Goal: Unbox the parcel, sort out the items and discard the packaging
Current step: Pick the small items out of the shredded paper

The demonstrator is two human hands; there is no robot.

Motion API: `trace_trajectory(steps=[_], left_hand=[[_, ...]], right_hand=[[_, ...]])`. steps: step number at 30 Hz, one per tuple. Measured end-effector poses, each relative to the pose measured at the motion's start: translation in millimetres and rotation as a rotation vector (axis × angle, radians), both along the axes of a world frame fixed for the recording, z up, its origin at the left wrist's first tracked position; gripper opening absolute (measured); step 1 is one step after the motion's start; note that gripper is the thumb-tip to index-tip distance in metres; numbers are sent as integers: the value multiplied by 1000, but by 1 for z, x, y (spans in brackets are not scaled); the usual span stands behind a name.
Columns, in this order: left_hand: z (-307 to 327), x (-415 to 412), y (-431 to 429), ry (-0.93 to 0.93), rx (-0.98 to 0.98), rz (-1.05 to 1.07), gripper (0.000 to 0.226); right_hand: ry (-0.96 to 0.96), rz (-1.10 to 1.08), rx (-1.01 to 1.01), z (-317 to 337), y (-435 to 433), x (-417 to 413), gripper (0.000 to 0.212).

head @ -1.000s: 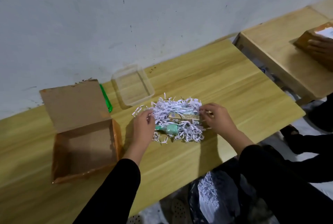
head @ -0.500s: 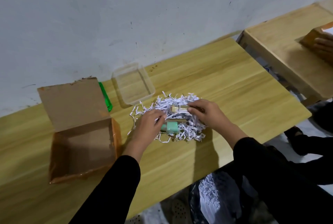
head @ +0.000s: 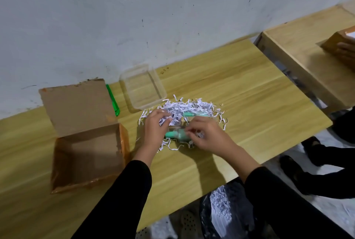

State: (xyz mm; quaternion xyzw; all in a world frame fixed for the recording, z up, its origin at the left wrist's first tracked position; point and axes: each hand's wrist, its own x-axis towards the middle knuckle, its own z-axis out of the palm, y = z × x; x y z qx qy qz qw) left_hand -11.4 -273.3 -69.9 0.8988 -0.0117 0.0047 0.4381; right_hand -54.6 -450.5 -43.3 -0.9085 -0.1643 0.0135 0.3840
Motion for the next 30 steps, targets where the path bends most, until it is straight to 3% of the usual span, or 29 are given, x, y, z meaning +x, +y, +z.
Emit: trace_trajectory(steps=[6, 13, 18, 23, 30], left_hand=[[6, -3, 8, 92, -36, -3, 26], [8, -2, 14, 201, -127, -4, 27], [5, -2, 15, 237, -153, 27, 29], [-2, -7, 6, 155, 46, -10, 32], [-28, -25, 4, 34, 349, -127, 44]], right_hand=[[27, 42, -214, -16, 26, 4, 46], [15, 62, -253, -17, 21, 2, 47], [49, -29, -73, -13, 3, -10, 48], [-14, -255, 361, 14, 11, -5, 44], [-45, -428, 407, 41, 23, 73, 39]])
